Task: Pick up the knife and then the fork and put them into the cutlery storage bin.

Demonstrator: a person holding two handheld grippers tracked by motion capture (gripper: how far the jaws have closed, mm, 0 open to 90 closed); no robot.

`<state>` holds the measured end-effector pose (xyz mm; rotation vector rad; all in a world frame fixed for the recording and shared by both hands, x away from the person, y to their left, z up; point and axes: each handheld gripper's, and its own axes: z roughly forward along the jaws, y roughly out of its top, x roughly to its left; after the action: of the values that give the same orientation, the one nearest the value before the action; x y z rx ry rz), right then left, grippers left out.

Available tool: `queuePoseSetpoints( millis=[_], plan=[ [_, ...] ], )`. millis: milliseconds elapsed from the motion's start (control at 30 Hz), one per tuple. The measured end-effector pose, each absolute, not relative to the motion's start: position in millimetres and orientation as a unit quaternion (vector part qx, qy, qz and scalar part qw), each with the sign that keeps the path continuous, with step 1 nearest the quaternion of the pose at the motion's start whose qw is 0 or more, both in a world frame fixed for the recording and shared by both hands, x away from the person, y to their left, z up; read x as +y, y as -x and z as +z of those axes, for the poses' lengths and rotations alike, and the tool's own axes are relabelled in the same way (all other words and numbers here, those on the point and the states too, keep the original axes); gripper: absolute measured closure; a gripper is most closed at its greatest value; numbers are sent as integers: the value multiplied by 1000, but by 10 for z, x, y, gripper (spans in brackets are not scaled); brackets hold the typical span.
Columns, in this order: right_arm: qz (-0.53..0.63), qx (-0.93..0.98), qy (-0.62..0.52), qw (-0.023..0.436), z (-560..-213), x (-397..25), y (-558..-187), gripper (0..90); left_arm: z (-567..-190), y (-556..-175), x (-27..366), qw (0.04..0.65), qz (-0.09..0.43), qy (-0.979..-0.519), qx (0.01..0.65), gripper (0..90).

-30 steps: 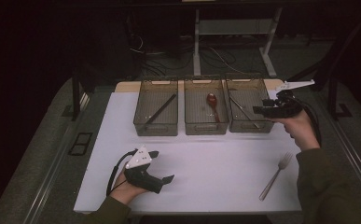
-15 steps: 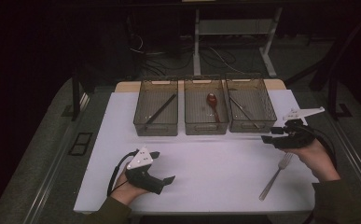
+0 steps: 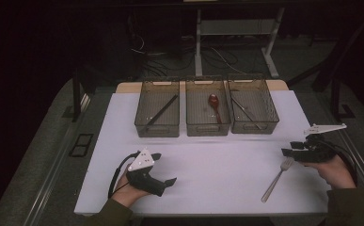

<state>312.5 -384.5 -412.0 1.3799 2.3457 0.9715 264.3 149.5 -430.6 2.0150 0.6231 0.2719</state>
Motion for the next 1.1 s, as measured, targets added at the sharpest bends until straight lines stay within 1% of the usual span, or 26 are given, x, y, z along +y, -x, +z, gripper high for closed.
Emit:
queuePoseSetpoints(
  millis=[167,333,500,600,767,900,1000,1100],
  plan=[
    [325,806,-481,113,-4208,-3926,-3115,513,-4307,-2642,1493,485,112,-829,255,0],
    [320,812,-480,90,-4277,-3962,-3126,568,-4303,-2638,1496,484,113,-829,255,0],
    [321,810,-485,80,-4316,-4003,-3105,577,-4306,-2637,1492,485,113,-829,255,0],
    [327,806,-489,71,-4332,-4035,-3077,605,-4307,-2637,1487,484,113,-830,254,0],
    [332,803,-492,57,-4367,-4056,-3090,719,-4304,-2634,1483,483,113,-830,253,0],
    [348,796,-493,43,-4394,-4081,-3118,736,-4305,-2636,1484,483,113,-831,253,0],
    [366,791,-489,38,-4375,-4102,-3127,799,-4305,-2636,1481,484,114,-830,253,0],
    [375,789,-486,34,-4340,-4098,-3129,817,-4303,-2639,1485,484,115,-830,252,0]
  ],
)
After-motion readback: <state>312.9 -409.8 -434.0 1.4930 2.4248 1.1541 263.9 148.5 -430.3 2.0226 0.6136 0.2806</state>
